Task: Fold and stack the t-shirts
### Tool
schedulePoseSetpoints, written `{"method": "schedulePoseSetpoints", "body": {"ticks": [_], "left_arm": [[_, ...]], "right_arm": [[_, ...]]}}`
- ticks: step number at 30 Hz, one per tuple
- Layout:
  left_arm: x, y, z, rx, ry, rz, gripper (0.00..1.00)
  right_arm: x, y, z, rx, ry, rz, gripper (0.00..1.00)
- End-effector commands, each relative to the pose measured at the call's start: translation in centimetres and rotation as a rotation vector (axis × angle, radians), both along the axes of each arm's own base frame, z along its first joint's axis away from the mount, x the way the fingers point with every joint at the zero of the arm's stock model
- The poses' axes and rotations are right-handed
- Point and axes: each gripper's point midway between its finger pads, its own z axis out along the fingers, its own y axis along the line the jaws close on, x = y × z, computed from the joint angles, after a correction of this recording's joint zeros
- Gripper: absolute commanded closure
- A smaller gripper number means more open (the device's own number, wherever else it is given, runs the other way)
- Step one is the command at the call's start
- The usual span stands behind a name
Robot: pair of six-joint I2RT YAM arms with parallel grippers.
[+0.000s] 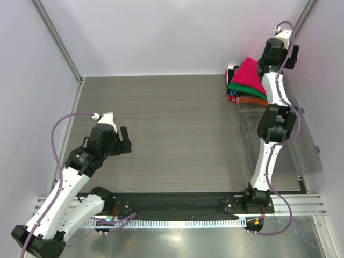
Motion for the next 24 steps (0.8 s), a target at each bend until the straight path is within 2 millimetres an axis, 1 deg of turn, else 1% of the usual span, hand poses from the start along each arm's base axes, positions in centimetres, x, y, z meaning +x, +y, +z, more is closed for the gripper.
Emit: {"method": "schedulePoseSetpoints", "body": {"ticks": [1,2,3,4,5,6,7,8,9,10,11,12,13,14,15,16,17,18,19,20,23,24], "left_arm": [[0.4,-0.1,0.7,-0.013,-0.035,0.003,0.21],[0.4,-0.1,0.7,-0.015,-0.036,0.000,0.21],[0.4,-0.2,0.8,-0.018,-0.038,-0.002,0.21],[0.4,-0.2,0.8,-0.017,-0.038,-0.003,0.21],[0.4,-0.2,0.8,-0.017,-0.038,-0.003,0.21],[0.4,-0.2,0.8,-0.018,-0.041,-0.003,0.21],[0.4,-0.1,0.9,-0.019,-0.042,-0.003,0.21],[0.4,-0.1,0.9,-0.019,-0.042,-0.003,0.21],[0.3,-0.1,1.0,-0.020,-0.046,-0.003,0.21],[0.4,-0.2,1.0,-0.022,-0.047,-0.004,0.21],[0.3,-0.1,1.1,-0.023,-0.051,-0.005,0.21],[0.3,-0.2,1.1,-0.024,-0.051,-0.007,0.21],[0.3,-0.1,1.2,-0.025,-0.056,-0.005,0.21],[0.3,-0.1,1.2,-0.025,-0.059,-0.006,0.21],[0.3,-0.1,1.4,-0.027,-0.066,-0.005,0.21],[0.2,-0.1,1.5,-0.029,-0.070,-0.005,0.21],[0.2,0.0,1.6,-0.029,-0.075,-0.001,0.21],[0.2,0.1,1.6,-0.029,-0.077,0.001,0.20],[0.2,0.0,1.7,-0.032,-0.081,-0.001,0.20],[0.1,0.0,1.6,-0.033,-0.079,-0.005,0.20],[0.1,-0.2,1.6,-0.037,-0.078,-0.014,0.20],[0.1,-0.3,1.6,-0.040,-0.078,-0.019,0.20]], "right_arm": [[-2.8,2.8,11.5,0.104,-0.319,0.087,0.00],[-2.6,4.2,12.6,0.126,-0.336,0.176,0.00],[-4.1,5.6,14.1,0.135,-0.351,0.217,0.00],[-5.3,6.2,15.2,0.160,-0.395,0.222,0.00],[-6.5,6.8,15.8,0.188,-0.438,0.229,0.00],[-6.6,8.0,13.8,0.241,-0.437,0.283,0.00],[-9.7,8.9,17.3,0.265,-0.535,0.321,0.00],[-10.4,10.1,17.2,0.345,-0.585,0.362,0.00],[-10.9,11.7,15.0,0.398,-0.544,0.434,0.00],[-11.8,12.8,14.9,0.431,-0.543,0.483,0.00],[-14.0,14.0,16.7,0.476,-0.600,0.527,0.00],[-14.7,14.7,14.2,0.521,-0.545,0.539,0.00],[-15.5,16.0,13.6,0.566,-0.525,0.591,0.00],[-17.7,16.7,15.2,0.576,-0.565,0.625,0.00],[-18.6,17.3,11.9,0.633,-0.476,0.615,0.00],[-19.7,17.8,11.3,0.658,-0.459,0.621,0.00],[-21.4,18.7,11.7,0.674,-0.463,0.656,0.00],[-22.6,19.0,9.2,0.706,-0.397,0.644,0.00],[-23.5,20.0,8.4,0.735,-0.366,0.680,0.00],[-25.3,20.5,6.9,0.755,-0.326,0.682,0.00],[-27.9,21.2,4.6,0.795,-0.277,0.676,0.00],[-29.5,21.3,3.0,0.806,-0.252,0.658,0.00]]}}
